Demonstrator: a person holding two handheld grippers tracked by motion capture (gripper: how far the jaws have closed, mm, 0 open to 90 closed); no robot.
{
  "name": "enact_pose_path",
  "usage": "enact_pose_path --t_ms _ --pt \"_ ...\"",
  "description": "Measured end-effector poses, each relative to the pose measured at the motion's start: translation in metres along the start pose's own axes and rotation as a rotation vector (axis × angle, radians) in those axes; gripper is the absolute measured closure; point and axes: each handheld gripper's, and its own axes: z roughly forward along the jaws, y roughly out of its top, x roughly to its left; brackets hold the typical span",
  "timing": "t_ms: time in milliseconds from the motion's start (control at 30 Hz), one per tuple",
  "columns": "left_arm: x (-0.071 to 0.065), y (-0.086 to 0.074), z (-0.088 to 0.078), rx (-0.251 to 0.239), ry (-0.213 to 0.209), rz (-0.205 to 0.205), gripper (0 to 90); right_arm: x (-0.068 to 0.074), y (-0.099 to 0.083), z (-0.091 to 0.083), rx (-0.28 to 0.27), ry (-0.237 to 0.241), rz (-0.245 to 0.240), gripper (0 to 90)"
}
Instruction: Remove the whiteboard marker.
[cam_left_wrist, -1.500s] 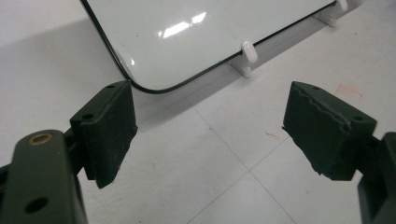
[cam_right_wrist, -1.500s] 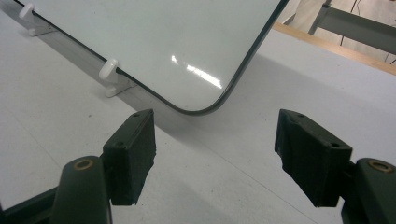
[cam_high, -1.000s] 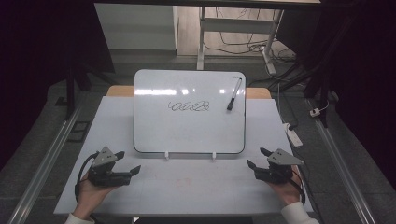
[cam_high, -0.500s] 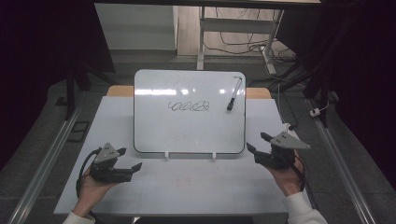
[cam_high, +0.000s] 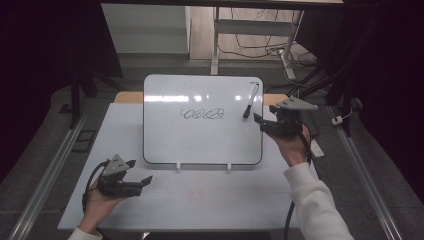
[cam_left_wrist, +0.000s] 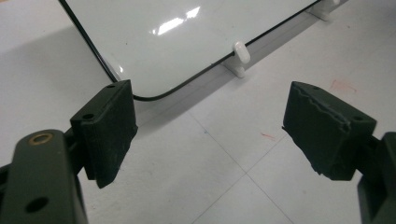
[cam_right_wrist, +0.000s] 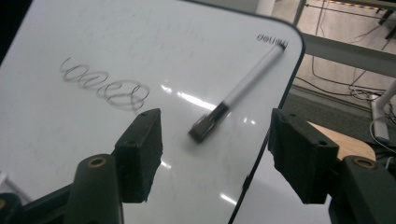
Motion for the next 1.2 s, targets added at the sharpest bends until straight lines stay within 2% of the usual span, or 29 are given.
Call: enact_pose_path --t_ms 200,400,433,600,767,1200 --pt "0.0 -0.001 0.001 0.002 -0.003 0.004 18.0 -0.01 0.023 0.027 0.032 -0.048 0.05 40.2" --pt "-0.001 -0.003 0.002 0.003 -0.007 0.008 18.0 -0.014 0.035 0.045 0.058 -0.077 0.069 44.4" --pt "-0.001 -0.003 0.002 0.003 -0.007 0.008 18.0 -0.015 0.039 0.052 0.073 -0.088 0.085 45.6" --pt "-0.002 -0.005 0.002 0.004 -0.008 0.012 18.0 -0.017 0.044 0.068 0.104 -0.124 0.106 50.3" --pt "-0.002 -0.006 0.002 0.001 -0.006 0.013 18.1 -0.018 0.042 0.08 0.124 -0.133 0.141 54.7" --pt "0.0 -0.007 0.002 0.004 0.0 0.014 18.1 -0.015 0.044 0.093 0.127 -0.188 0.155 65.9"
